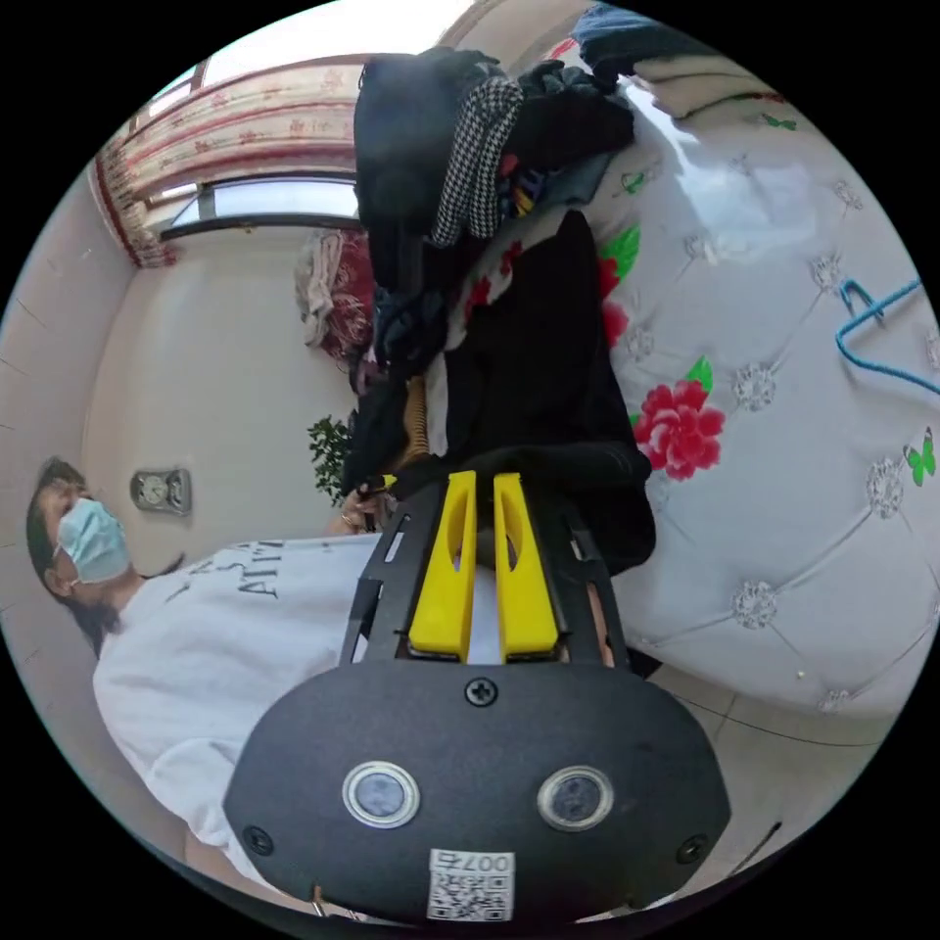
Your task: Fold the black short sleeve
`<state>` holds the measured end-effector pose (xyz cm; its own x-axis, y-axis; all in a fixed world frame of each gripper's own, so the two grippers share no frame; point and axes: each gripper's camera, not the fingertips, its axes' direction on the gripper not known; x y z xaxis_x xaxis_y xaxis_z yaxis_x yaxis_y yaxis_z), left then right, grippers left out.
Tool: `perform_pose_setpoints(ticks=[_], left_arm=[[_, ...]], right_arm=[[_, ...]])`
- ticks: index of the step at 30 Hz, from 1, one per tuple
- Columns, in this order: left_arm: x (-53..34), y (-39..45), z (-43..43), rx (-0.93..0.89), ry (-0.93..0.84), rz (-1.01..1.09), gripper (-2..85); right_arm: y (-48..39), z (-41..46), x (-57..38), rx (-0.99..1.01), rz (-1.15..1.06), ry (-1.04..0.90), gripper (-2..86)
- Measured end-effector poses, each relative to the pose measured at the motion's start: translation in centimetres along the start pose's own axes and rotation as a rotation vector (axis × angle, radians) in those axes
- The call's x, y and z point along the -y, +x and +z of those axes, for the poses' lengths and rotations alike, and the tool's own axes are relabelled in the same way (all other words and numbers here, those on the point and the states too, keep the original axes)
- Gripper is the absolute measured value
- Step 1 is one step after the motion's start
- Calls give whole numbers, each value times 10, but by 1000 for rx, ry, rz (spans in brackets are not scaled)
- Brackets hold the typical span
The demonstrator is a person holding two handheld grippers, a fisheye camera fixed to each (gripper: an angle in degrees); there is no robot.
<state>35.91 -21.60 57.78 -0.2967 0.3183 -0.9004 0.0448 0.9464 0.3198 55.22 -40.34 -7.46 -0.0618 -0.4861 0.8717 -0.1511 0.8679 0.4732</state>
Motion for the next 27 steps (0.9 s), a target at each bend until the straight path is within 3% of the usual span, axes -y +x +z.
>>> perform_pose_setpoints(ticks=[9, 12, 15, 17, 20, 23, 27], left_arm=[[123, -51, -80, -179, 144, -142, 11], [170, -82, -83, -201, 271, -307, 71], [192, -97, -80, -55, 387, -424, 107], [191, -85, -87, 100, 464, -352, 114], [180, -56, -83, 313, 429, -139, 119], [174, -41, -66, 396, 394, -7, 127], [203, -34, -41, 430, 311, 53, 103]], right_arm=[[12, -45, 125, 260, 102, 199, 12], [24, -36, 183, 182, 145, 261, 23], [44, -19, 220, 16, 214, 320, 31], [51, -10, 224, -47, 193, 376, 37], [48, 0, 209, -185, 82, 396, 45], [49, 18, 193, -389, 30, 369, 52], [55, 36, 213, -452, 1, 358, 52]])
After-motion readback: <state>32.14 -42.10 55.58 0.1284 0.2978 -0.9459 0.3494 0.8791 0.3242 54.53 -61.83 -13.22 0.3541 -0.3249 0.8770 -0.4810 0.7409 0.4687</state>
